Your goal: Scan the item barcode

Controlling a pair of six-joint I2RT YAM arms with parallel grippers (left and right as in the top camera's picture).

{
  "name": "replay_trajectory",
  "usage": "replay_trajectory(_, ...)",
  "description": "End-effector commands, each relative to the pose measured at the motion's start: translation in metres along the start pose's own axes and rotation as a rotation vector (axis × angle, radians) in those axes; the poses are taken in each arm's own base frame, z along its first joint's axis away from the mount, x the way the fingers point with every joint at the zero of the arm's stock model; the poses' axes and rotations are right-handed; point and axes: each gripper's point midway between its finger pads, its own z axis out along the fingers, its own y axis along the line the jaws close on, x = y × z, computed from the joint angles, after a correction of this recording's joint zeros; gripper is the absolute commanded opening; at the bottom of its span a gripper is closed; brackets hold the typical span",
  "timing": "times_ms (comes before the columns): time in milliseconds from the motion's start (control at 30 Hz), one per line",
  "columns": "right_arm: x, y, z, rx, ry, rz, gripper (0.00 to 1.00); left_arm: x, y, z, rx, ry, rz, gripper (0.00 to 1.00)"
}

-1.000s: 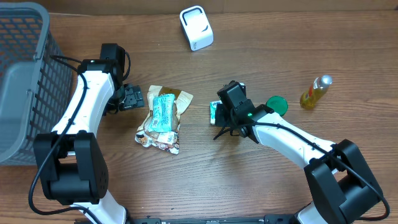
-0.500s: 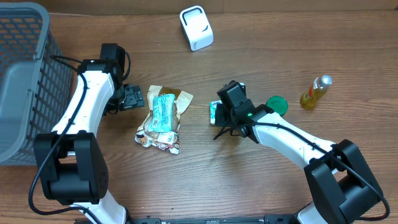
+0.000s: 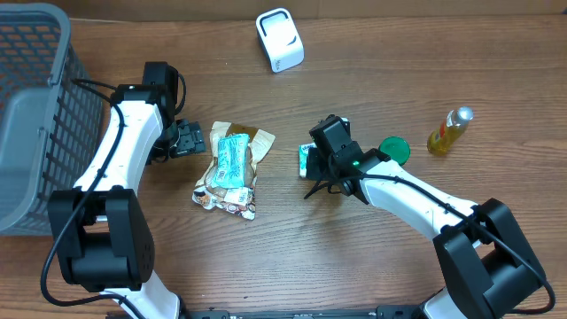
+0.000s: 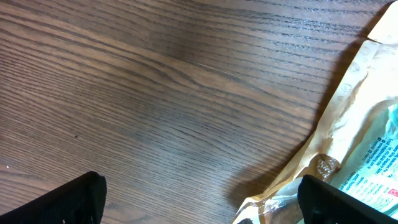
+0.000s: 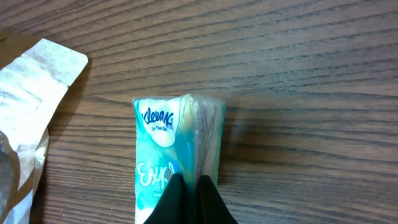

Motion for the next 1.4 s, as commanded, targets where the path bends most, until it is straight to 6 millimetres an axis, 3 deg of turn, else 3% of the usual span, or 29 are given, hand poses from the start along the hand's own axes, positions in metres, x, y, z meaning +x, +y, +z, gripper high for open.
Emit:
replay_trajectory(0, -0.015, 0.010, -0.011, -0.025, -0.043, -0.073, 0.04, -0.006, 0.002, -0.006, 0.002, -0.022, -0.002, 1.00)
replay_trajectory(133, -0.041, 0.017, -0.033, -0.017, -0.038, -0.073, 0.04, -0.006, 0.002, -0.006, 0.002, -0.022, -0.002, 0.99)
replay_trajectory(233, -0.070, 0.030, -0.062, -0.053, -0.041, -0.119, 0.04, -0.006, 0.002, -0.006, 0.002, -0.022, -0.002, 1.00)
replay_trajectory(333, -0.102, 0.043, -0.099, -0.090, -0.073, -0.151, 0.03, -0.006, 0.002, -0.006, 0.002, -0.022, -0.002, 1.00)
replay_trajectory(600, -0.195, 0.066, -0.219, -0.140, -0.299, -0.231, 0.03, -0.006, 0.002, -0.006, 0.002, -0.022, -0.002, 1.00)
replay_trajectory(733, -0.228, 0.075, -0.248, -0.131, -0.403, -0.258, 0.03, -0.006, 0.002, -0.006, 0.002, -0.022, -0.002, 0.99)
replay_trajectory(833, -0.245, 0.076, -0.244, -0.093, -0.444, -0.283, 0.03, -0.006, 0.002, -0.006, 0.002, -0.022, -0.002, 0.99)
replay_trajectory(967, -0.266, 0.071, -0.215, -0.002, -0.487, -0.328, 0.04, -0.006, 0.002, -0.006, 0.002, -0.022, -0.002, 1.00)
replay_trajectory(1100, -0.290, 0.070, -0.175, 0.067, -0.533, -0.331, 0.04, -0.006, 0.002, -0.006, 0.001, -0.022, -0.001, 1.00)
replay_trajectory(1367, -0.311, 0.064, -0.086, 0.199, -0.545, -0.461, 0.04, -0.006, 0.002, -0.006, 0.002, -0.022, -0.002, 1.00)
